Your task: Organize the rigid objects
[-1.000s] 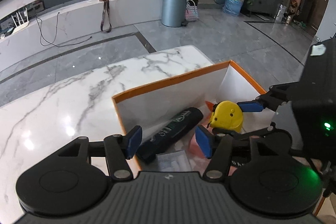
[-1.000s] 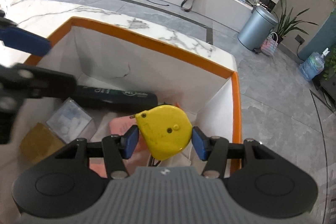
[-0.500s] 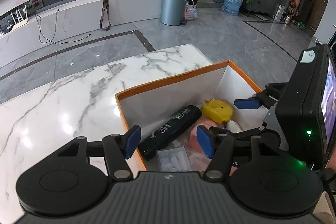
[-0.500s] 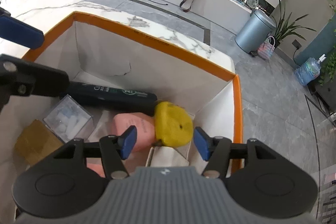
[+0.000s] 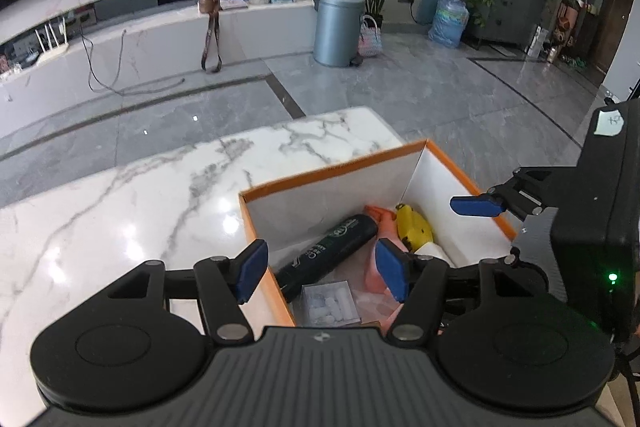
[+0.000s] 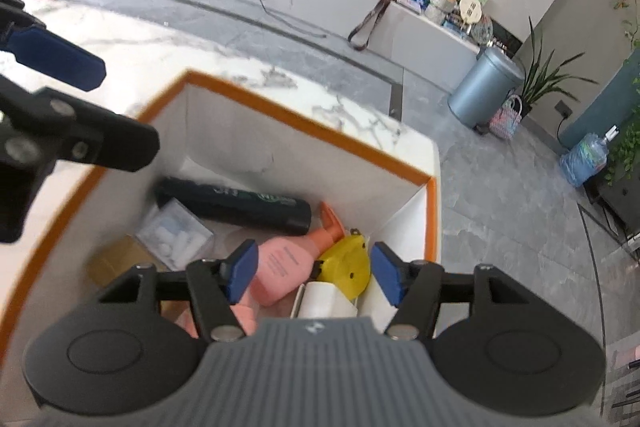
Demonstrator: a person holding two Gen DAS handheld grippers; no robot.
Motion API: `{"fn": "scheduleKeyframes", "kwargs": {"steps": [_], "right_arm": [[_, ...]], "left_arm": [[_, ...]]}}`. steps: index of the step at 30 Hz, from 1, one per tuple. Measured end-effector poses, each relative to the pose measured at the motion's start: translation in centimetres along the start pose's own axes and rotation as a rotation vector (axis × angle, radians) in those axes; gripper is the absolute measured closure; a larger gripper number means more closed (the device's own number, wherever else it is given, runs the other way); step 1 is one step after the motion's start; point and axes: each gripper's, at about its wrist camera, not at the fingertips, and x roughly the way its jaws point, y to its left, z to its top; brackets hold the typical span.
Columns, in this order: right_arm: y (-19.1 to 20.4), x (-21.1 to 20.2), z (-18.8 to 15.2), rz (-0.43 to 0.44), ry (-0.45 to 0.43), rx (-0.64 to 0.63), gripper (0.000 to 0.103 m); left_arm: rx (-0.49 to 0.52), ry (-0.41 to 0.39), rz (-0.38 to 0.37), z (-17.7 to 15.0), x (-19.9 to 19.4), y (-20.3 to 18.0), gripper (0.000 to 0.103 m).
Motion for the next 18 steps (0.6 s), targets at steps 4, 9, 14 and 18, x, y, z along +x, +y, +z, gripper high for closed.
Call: {"fn": "scheduleKeyframes", "kwargs": {"steps": [4,9,14,18], "right_arm": [[0.5,-3.1,-0.4,0.006,-0.047,-0.006,0.034],[1.4,-7.2,-1.3,-0.002,-0.105,0.001,0.027],[1.9,-10.9,-2.7,0.017,-0.146,0.057,0.027],[2.1,-13.7,-4.2,0.033,-0.191,0.113,0.025]], "left_arm": [[0.023,-0.046,0.019,-0.4,-2.9,-0.7,0.03],[0.035,-0.102,0.041,-1.1,-6.4,-1.5,0.03],[0.01,-0.173,0.07,-2.5,-9.8,-1.9,0.029],[0.006,-0.201,0.108,-3.9,-11.9,-2.4,0.028]]}}
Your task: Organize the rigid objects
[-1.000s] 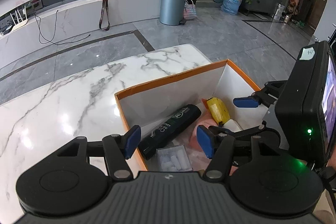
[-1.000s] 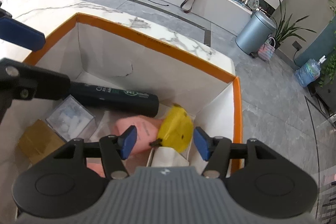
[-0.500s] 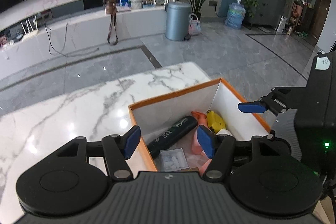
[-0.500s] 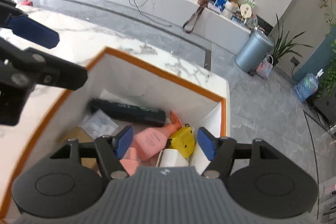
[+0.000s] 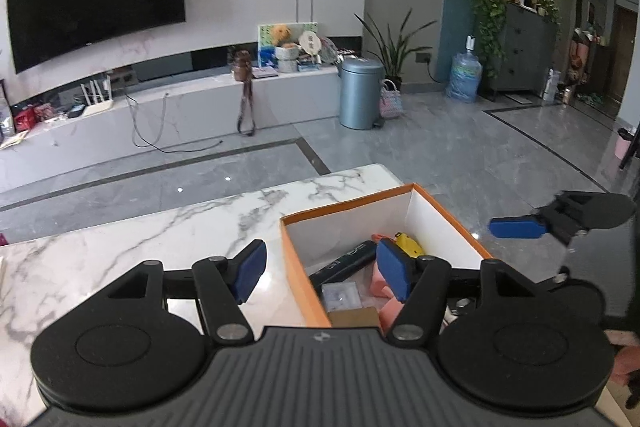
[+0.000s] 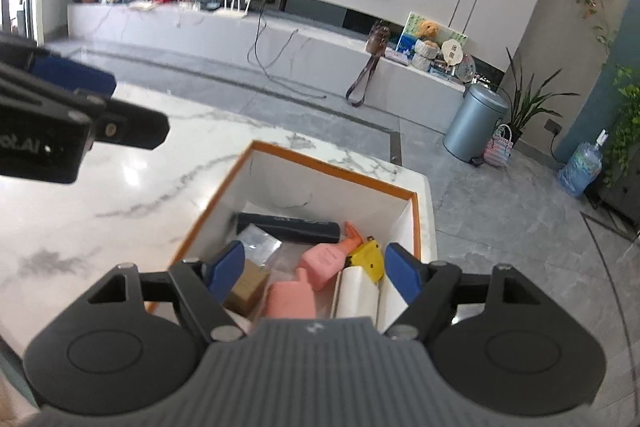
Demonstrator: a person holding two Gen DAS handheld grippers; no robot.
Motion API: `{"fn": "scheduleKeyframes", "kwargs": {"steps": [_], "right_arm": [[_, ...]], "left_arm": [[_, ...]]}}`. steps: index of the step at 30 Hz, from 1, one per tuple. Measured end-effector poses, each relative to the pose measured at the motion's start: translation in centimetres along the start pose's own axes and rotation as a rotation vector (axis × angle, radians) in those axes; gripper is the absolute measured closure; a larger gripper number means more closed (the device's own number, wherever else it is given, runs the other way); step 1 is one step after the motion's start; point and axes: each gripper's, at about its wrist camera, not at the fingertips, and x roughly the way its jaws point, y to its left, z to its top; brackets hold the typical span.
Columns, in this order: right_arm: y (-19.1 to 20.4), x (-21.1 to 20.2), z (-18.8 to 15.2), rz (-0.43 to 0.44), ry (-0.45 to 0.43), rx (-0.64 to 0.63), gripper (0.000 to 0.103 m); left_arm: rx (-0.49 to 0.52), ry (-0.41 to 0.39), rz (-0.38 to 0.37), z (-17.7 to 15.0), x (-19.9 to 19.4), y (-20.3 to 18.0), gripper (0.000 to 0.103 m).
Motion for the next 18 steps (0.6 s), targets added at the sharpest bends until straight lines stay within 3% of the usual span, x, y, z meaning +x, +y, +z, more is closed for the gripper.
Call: {"fn": "scheduleKeyframes", "kwargs": {"steps": [4,11,18], "right_arm": [[0.2,-2.9,-1.4,0.007,-0.052,0.069,0.022],[1.9,-6.2,-4.5,-0.022,-0.138,0.147,0.014],[4.3,-8.4,-7.9,-0.068,-0.185,0.183,0.01]], "left_arm": [[-0.027,-0.042,0.026,-1.1,-2.0,0.0,0.02],[-0.041,-0.071,0.094,-3.5,-4.1,0.2,0.013],[-0.158,-0.076,0.145,-6.4,-5.2,0.9,0.009]]}}
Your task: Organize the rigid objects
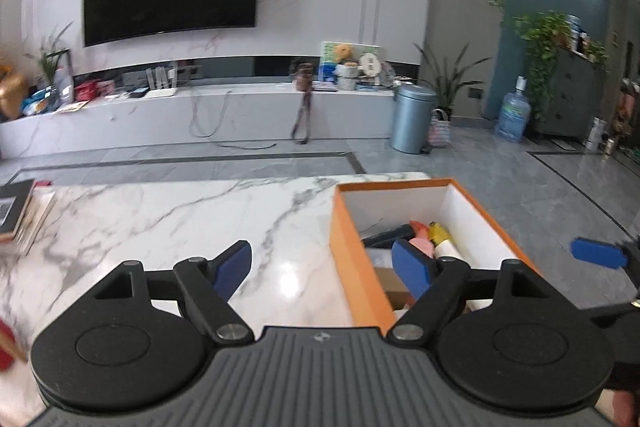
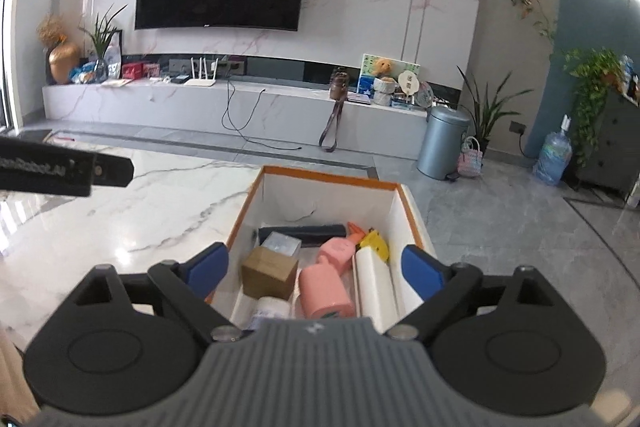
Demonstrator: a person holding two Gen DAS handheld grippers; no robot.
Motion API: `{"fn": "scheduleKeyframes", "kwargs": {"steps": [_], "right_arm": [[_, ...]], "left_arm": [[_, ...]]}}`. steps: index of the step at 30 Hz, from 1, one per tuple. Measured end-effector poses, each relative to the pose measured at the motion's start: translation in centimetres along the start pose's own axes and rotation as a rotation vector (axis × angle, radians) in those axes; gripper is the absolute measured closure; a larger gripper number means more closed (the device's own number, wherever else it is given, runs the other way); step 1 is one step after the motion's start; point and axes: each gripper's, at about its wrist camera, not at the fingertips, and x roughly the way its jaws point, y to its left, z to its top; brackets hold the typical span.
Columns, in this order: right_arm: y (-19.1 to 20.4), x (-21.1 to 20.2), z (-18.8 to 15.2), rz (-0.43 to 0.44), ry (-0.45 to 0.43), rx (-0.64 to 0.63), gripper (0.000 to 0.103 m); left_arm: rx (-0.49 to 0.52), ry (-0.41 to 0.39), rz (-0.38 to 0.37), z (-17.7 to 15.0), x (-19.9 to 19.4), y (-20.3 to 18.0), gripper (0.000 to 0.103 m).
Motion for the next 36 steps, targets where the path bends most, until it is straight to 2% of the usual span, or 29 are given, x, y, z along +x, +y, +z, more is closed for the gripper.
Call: {"fn": "scheduleKeyframes", "kwargs": {"steps": [6,9,13,19,36], "right_arm": [[0.2,-0.1,-2.3,-0.04,0.003,0.011,0.01],[-0.1,0.8,-3.0,-0.067,0.021,0.009,0.01],[-0.6,2.1,-4.1,-0.05,0.049,0.06,0.01],[-1.1,3.5,-5.2,-0.058,0.081,0.091,0.01],[-1.5,4.5,-5.6,-0.048,0.092,0.121,0.01]], "left_arm": [[0.011,0.006,0.048,-2.2,0.4,-0.2,0.009],[0.04,0.028,0.048,-3.8,0.9,-0.9,0.009],[0.038,0.07,0.043,-5.0,2.2,-1.4,0.009],[0.075,0.083,0.042,-6.9,3.0,-1.9,0.009],[0.054,0.107,0.035,-7.1,3.4,-1.6,0.009]]}}
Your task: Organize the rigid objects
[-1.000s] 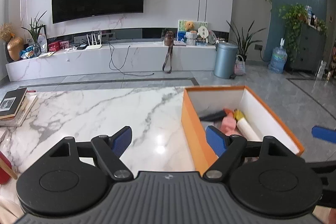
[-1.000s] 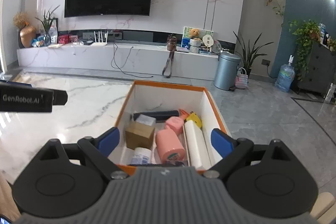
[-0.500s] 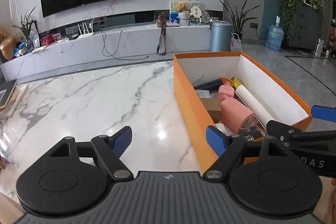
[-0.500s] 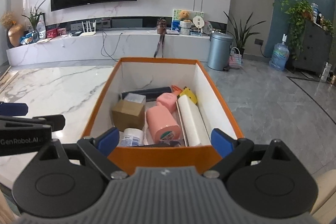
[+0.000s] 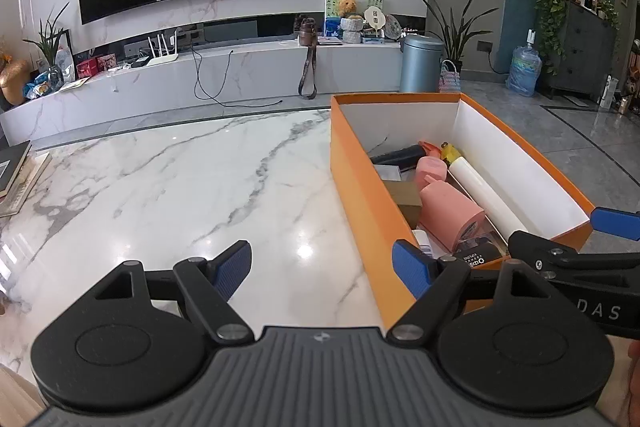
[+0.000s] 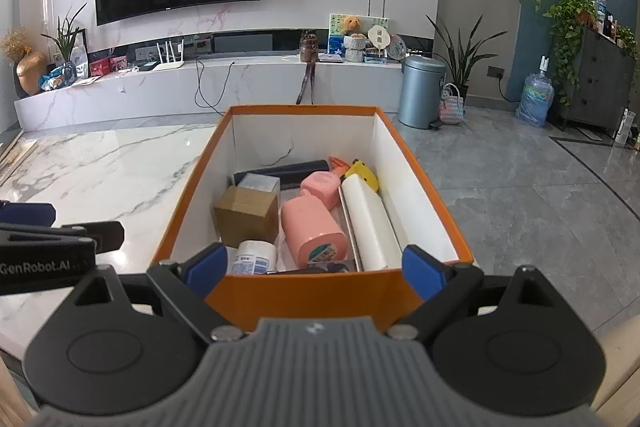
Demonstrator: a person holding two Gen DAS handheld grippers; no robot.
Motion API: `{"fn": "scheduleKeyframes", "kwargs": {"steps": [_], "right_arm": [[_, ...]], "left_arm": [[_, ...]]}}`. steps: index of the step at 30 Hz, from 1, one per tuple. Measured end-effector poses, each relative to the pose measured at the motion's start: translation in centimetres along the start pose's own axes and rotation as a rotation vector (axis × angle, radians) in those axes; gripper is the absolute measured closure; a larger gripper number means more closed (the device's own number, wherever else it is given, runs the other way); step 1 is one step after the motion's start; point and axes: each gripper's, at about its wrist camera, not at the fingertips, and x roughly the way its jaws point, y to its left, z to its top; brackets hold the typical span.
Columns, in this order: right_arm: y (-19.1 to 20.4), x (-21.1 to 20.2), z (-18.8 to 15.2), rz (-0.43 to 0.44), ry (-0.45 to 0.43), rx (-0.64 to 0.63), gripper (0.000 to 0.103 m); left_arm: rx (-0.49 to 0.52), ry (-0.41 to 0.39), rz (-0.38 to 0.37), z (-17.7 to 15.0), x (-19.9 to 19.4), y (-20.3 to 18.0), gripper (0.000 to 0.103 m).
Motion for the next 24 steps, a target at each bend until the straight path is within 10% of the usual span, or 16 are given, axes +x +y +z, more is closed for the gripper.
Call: {"fn": "scheduleKeyframes", "kwargs": {"steps": [24], "right_arm": [[0.19,0.15,-0.3,0.0,0.011,-0.004,0.01]], "left_arm": [[-0.009,-0.012,0.005,0.2,-0.61,0.03,0.009]]}}
